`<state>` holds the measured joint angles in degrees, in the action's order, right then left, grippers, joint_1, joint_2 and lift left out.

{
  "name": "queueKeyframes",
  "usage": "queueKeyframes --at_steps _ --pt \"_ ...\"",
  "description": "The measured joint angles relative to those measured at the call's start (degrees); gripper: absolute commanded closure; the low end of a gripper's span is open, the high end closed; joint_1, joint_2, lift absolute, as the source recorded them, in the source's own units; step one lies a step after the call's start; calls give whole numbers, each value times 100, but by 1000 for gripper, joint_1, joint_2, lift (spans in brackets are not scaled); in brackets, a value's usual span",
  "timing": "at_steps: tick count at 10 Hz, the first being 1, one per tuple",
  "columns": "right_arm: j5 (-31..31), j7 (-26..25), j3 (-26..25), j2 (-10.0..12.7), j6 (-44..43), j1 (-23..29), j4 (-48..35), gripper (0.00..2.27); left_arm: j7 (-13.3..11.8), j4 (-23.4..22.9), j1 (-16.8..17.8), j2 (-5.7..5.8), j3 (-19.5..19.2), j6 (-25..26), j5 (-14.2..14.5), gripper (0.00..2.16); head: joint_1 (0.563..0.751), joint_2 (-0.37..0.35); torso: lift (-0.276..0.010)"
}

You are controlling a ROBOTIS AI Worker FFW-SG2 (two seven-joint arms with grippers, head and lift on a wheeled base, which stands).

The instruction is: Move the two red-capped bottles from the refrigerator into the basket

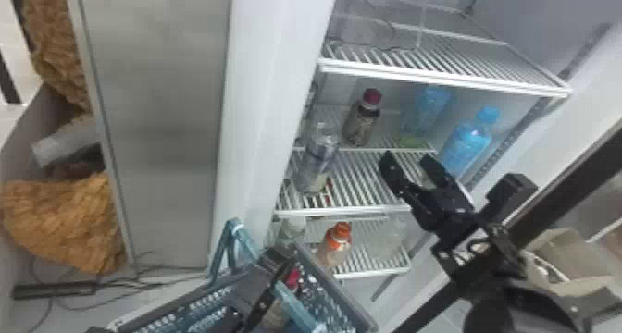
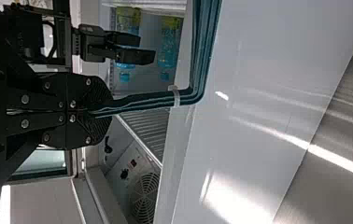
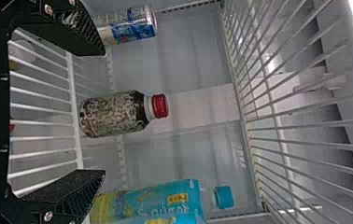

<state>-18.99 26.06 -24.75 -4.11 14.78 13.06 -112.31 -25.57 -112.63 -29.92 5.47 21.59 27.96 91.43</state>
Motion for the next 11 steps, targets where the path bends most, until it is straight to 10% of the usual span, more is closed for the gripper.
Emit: queueKeyframes --at_steps 11 --pt "420 -312 519 -178 -114 -1514 1617 107 0 62 67 42 69 -74 78 1204 695 -350 0"
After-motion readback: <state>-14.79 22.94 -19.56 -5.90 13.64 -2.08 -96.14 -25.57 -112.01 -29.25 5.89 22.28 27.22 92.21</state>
